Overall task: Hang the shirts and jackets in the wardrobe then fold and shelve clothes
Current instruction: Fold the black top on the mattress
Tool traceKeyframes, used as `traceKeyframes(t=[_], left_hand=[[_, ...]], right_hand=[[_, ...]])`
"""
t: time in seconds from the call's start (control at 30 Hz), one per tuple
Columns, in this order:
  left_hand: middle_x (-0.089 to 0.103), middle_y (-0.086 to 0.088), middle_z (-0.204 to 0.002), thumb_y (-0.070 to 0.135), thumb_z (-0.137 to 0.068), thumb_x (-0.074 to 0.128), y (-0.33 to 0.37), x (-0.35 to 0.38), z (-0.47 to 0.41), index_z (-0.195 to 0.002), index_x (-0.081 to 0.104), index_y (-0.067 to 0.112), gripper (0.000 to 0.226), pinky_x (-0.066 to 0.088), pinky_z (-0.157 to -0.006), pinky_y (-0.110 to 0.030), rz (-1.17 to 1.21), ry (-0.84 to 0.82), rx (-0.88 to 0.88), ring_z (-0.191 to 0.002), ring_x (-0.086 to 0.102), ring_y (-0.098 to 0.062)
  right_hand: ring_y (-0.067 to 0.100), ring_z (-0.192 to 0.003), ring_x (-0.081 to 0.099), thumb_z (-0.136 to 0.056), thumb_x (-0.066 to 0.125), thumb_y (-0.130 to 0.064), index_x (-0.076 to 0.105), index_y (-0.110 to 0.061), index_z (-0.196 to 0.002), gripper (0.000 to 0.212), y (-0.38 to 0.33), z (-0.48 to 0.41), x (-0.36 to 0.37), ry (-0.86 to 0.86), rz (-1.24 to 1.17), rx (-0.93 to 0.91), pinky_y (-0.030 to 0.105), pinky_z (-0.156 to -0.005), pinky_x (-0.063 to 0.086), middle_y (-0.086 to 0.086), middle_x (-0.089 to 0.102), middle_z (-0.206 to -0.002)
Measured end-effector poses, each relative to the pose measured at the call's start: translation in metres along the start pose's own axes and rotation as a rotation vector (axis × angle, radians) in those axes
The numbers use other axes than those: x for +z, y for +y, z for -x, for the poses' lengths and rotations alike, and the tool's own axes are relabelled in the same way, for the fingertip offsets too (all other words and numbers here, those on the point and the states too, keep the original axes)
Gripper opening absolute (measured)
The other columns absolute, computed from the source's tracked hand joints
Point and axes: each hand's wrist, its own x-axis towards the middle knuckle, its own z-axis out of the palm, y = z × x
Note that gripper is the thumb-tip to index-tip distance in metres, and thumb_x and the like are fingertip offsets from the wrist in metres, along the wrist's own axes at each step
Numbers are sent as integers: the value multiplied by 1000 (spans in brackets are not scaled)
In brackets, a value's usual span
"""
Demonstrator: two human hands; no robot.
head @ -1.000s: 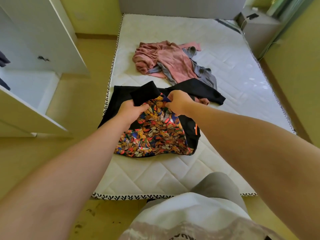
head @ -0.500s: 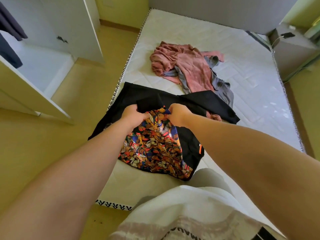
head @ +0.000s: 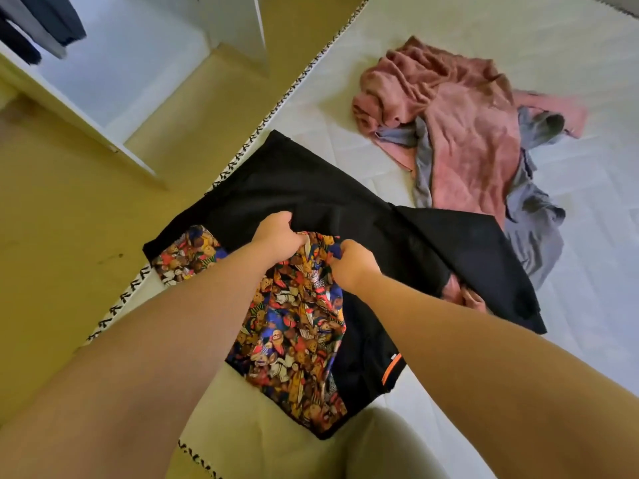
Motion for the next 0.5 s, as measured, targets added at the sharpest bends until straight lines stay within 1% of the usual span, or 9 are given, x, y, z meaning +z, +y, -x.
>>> traceKeyframes(t=[0.1, 0.13, 0.2, 0.3, 0.33, 0.37, 0.43, 0.47, 0.5], left_hand=[[55, -13, -139, 31, -91, 71, 5, 31, -35, -141, 50, 6, 59, 45, -98, -37, -9, 22, -33, -127, 53, -33], [55, -13, -139, 30, -92, 71, 5, 42, -48, -141, 49, 6, 59, 46, -98, -38, -3, 29, -36, -128, 52, -34], [59, -11, -133, 29, -91, 72, 4, 62, -70, -139, 51, 7, 57, 48, -94, -35, 21, 51, -44, -123, 56, -31], [64, -4, -125, 31, -90, 73, 5, 82, -98, -137, 56, 13, 53, 50, -101, -42, 44, 35, -40, -116, 60, -24], [66, 0, -118, 30, -89, 74, 4, 89, -105, -133, 58, 16, 49, 51, -100, -41, 59, 33, -29, -112, 61, -20], [66, 3, -116, 28, -88, 75, 2, 95, -109, -132, 58, 18, 49, 51, -99, -39, 75, 28, -36, -111, 61, -18], [62, 0, -129, 25, -87, 75, -11, 109, -108, -138, 53, 20, 55, 50, -99, -37, 20, 22, -72, -118, 59, -20], [59, -3, -133, 24, -88, 74, -22, 116, -102, -139, 51, 19, 56, 50, -96, -35, -64, 8, -93, -120, 58, -22], [59, -5, -134, 24, -89, 72, -37, 122, -94, -139, 50, 18, 55, 49, -91, -34, -163, -22, -118, -119, 58, -24]], right_hand=[[19, -70, 60, -93, 54, -19, 57, -15, -94, 4, 27, -44, -1, -7, -34, 24, 25, -49, 41, 3, 60, -81], [21, -69, 61, -92, 55, -16, 56, -15, -91, 2, 35, -58, -2, 2, -30, 29, 26, -49, 42, 4, 60, -79], [27, -71, 64, -91, 55, -13, 56, -14, -87, 5, 51, -84, -3, 23, -43, 36, 31, -53, 50, 5, 59, -76], [32, -77, 68, -91, 54, -11, 55, -14, -82, 9, 71, -114, -2, 70, -97, 42, 43, -68, 60, 7, 62, -78], [32, -80, 68, -92, 54, -12, 55, -14, -84, 8, 78, -120, -1, 95, -123, 57, 44, -71, 60, 9, 64, -84], [33, -83, 68, -94, 54, -15, 56, -13, -92, 3, 85, -123, 0, 106, -150, 83, 44, -73, 60, 10, 65, -92], [34, -93, 67, -97, 53, -22, 55, -6, -118, 27, 103, -125, 9, 102, -163, 199, 44, -79, 59, 13, 65, -111], [34, -97, 67, -98, 52, -25, 52, -3, -127, 36, 110, -118, 16, 73, -171, 272, 42, -81, 59, 14, 64, -116], [32, -98, 66, -99, 53, -28, 51, -1, -129, 41, 118, -108, 27, 26, -164, 329, 40, -80, 58, 14, 64, -118]])
